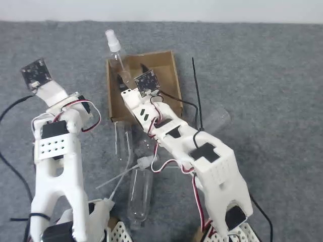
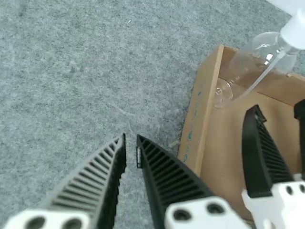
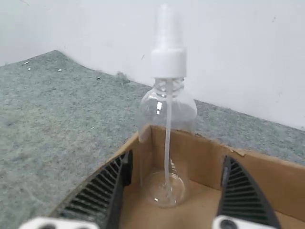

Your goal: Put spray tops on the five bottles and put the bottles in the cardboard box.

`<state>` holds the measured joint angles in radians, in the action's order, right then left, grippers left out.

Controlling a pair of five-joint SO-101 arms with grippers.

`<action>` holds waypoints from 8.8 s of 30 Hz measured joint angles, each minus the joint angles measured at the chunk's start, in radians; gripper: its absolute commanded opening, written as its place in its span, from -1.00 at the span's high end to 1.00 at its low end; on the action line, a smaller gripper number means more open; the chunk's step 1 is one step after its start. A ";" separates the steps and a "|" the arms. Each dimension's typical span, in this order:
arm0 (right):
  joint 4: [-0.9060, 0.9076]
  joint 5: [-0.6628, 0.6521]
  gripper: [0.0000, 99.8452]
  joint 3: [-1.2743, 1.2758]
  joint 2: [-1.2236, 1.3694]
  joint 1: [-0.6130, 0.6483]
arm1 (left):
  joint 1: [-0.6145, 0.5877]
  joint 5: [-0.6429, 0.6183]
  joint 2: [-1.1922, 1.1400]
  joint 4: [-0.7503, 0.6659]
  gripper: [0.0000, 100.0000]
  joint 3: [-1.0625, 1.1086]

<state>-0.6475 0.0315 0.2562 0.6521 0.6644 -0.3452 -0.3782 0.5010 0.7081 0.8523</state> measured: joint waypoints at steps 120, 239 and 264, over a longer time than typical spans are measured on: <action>1.688 -0.674 0.52 0.442 -1.165 0.086 | 0.000 0.000 0.000 -0.117 0.93 0.069; 1.755 -1.022 0.81 -0.009 -0.385 0.074 | -0.025 0.000 0.000 -0.117 0.93 0.069; 1.768 -0.872 0.82 -0.009 -0.442 0.074 | -0.025 0.000 0.000 -0.117 0.93 0.069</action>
<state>1.1201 -0.8401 0.2470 0.2102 0.7380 -0.3698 -0.3782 0.5010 0.5915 0.9214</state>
